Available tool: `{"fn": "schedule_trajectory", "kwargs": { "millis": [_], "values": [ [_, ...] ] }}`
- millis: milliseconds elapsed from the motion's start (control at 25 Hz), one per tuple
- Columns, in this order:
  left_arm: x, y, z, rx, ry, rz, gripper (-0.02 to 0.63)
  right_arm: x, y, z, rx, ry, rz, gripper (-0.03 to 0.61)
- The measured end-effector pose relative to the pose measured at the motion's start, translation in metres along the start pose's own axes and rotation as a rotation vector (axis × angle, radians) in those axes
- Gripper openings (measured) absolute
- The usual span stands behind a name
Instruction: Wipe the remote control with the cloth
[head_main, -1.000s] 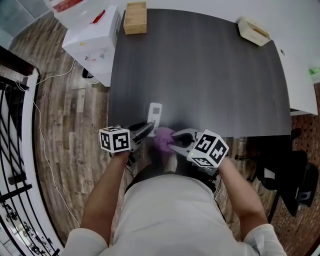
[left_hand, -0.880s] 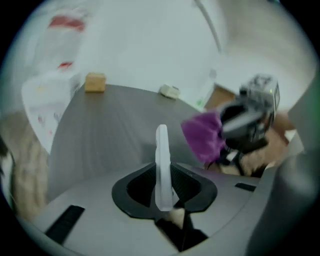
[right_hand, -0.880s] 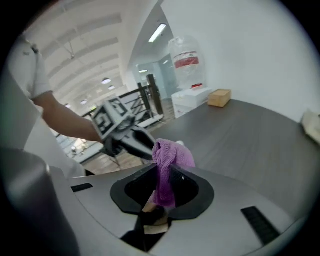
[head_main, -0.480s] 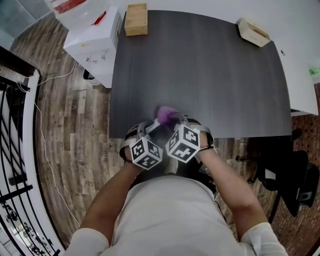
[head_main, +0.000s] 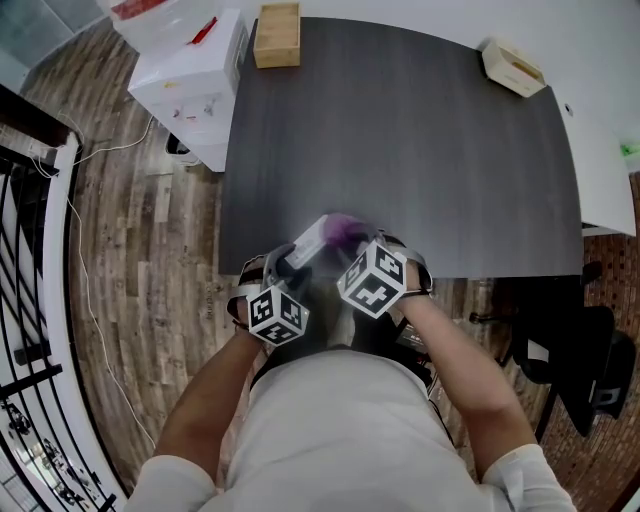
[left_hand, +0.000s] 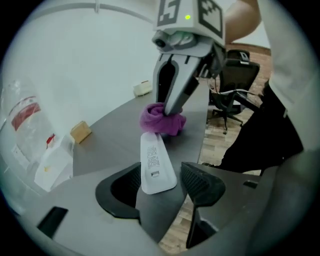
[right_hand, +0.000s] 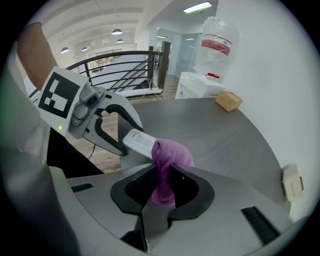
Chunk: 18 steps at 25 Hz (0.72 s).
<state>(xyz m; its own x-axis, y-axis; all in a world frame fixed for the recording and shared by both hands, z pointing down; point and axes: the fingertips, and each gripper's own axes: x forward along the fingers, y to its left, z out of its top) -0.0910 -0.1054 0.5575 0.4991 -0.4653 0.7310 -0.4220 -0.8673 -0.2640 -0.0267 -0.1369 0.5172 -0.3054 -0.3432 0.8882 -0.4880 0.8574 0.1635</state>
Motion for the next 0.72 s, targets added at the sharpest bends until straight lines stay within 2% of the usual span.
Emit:
{"fn": "schedule_trajectory", "kwargs": {
  "millis": [80,240,400,600,720],
  "values": [
    [-0.001,-0.001,0.0,0.043,-0.009,-0.029,0.235,0.001,-0.008,-0.005,0.045,0.003,-0.017,0.087],
    [0.0,-0.005,-0.001,0.007,0.015,-0.119,0.235,0.004,-0.025,-0.014,0.148,0.014,-0.046,0.087],
    [0.0,-0.008,-0.001,-0.023,0.035,-0.129,0.242,0.013,-0.029,-0.014,0.232,0.017,-0.045,0.087],
    [0.002,-0.01,0.0,-0.016,0.051,-0.124,0.253,0.019,0.013,0.001,0.171,0.005,0.018,0.086],
    [0.001,-0.01,-0.001,-0.013,0.052,-0.116,0.253,0.017,0.044,0.008,0.15,-0.009,0.098,0.086]
  ]
}}
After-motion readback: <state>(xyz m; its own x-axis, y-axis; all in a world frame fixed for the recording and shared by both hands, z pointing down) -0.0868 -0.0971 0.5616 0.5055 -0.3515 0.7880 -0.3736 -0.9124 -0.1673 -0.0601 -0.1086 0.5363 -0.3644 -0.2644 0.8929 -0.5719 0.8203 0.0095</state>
